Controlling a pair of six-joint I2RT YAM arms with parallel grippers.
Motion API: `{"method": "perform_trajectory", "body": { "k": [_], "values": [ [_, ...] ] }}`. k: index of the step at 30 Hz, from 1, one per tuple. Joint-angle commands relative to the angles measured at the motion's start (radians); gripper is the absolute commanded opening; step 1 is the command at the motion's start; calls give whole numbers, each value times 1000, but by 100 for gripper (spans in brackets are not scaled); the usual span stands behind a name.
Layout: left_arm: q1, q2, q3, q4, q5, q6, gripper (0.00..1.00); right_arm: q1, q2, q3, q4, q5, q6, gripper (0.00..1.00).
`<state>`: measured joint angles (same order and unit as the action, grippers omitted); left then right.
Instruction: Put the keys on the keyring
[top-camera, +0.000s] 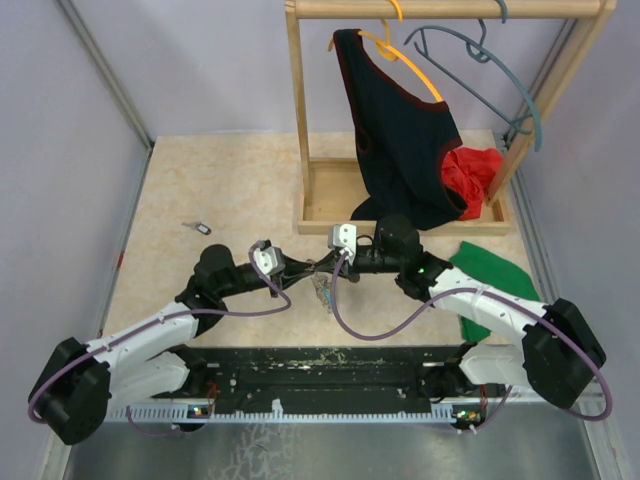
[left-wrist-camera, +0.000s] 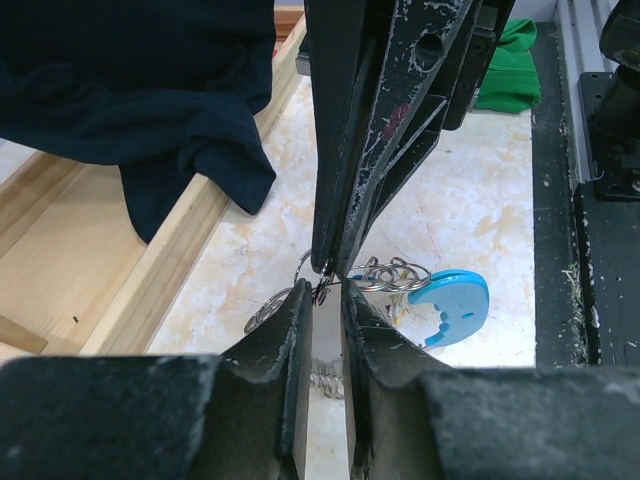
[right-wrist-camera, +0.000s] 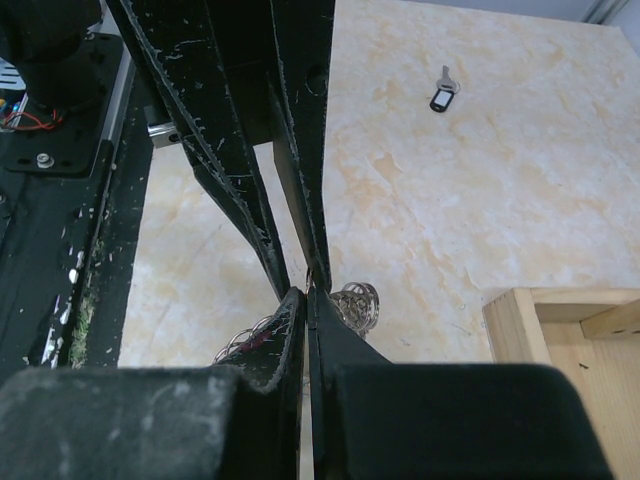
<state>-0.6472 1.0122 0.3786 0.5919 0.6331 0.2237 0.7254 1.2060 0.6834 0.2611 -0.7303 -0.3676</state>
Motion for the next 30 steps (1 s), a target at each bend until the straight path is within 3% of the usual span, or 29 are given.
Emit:
{"method": "perform_trajectory", "body": {
  "k": [1, 7, 10, 15, 20, 30],
  "values": [
    [6, -4, 34, -22, -8, 19, 19, -8, -28, 39, 29, -42, -11, 0],
    [6, 0, 48, -40, 3, 21, 1, -9, -34, 37, 21, -41, -10, 0],
    [6, -13, 67, -81, 3, 33, 0, -9, -52, 18, 28, -3, -7, 0],
    [3, -21, 112, -185, -7, 64, 0, -8, -140, -65, 94, 112, 21, 22],
    [-23, -6, 192, -333, -53, 114, 0, -8, -167, -91, 91, 179, 1, 28],
    [-110, 13, 286, -487, -194, 164, 0, -7, -100, -53, 72, 140, -43, 32]
  ]
}}
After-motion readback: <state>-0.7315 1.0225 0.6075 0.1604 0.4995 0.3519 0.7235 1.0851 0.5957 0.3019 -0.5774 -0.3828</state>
